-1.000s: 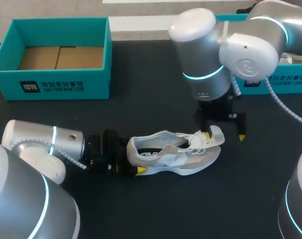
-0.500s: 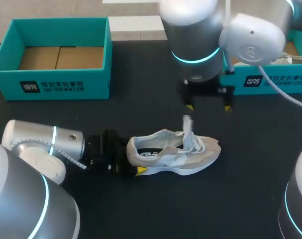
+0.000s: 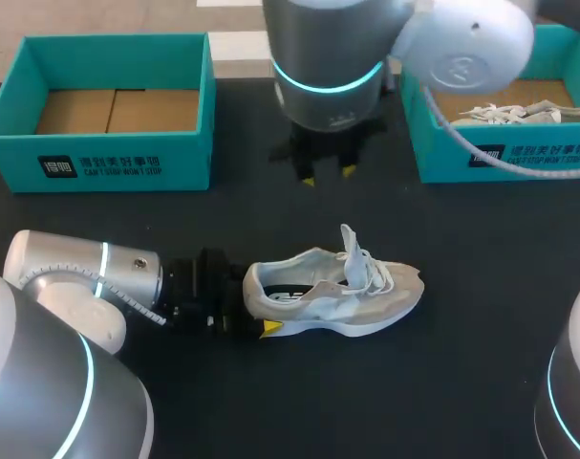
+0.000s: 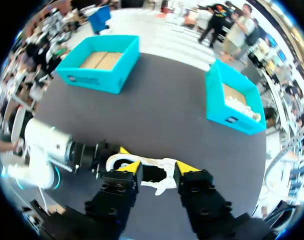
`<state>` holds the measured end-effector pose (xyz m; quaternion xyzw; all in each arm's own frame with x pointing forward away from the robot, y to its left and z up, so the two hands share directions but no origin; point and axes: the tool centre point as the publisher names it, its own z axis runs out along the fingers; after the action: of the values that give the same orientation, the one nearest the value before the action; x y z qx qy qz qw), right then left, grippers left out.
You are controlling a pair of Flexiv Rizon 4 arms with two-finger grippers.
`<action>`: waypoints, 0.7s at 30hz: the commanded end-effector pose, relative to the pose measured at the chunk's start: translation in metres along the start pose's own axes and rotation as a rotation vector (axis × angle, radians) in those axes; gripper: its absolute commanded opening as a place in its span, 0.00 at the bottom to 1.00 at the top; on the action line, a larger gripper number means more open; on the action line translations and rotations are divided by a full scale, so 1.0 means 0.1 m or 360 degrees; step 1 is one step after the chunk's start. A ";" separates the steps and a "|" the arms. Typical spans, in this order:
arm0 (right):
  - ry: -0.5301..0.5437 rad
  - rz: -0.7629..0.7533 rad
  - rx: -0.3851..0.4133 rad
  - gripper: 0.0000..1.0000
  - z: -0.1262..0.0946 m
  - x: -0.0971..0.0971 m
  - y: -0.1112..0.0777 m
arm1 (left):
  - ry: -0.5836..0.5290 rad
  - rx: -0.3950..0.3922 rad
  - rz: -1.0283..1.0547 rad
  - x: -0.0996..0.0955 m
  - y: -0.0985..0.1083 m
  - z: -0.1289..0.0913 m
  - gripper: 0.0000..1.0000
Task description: Take the shoe out of the shoebox, open the shoe tongue, remove and reinsert the insole, then place the shoe into the shoebox
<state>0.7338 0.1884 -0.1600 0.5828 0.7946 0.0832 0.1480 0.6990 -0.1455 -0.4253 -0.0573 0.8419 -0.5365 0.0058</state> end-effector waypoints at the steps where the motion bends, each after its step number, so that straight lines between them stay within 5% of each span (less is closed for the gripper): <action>1: 0.0372 -0.1443 0.0165 0.00 -0.02 0.29 0.08 | 0.0002 -0.0004 -0.0001 -0.02 0.05 0.05 0.00; 5: 0.0403 -0.1595 0.0300 0.00 -0.04 0.39 0.00 | 0.0002 -0.0004 -0.0001 -0.02 0.05 0.05 0.00; 21: 0.0403 -0.1595 0.0300 0.00 -0.04 0.39 0.00 | 0.0002 -0.0004 -0.0001 -0.02 0.05 0.05 0.00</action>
<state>0.7151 0.2261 -0.1608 0.2785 0.9576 0.0220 0.0704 0.6990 -0.1455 -0.4253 -0.0573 0.8419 -0.5366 0.0057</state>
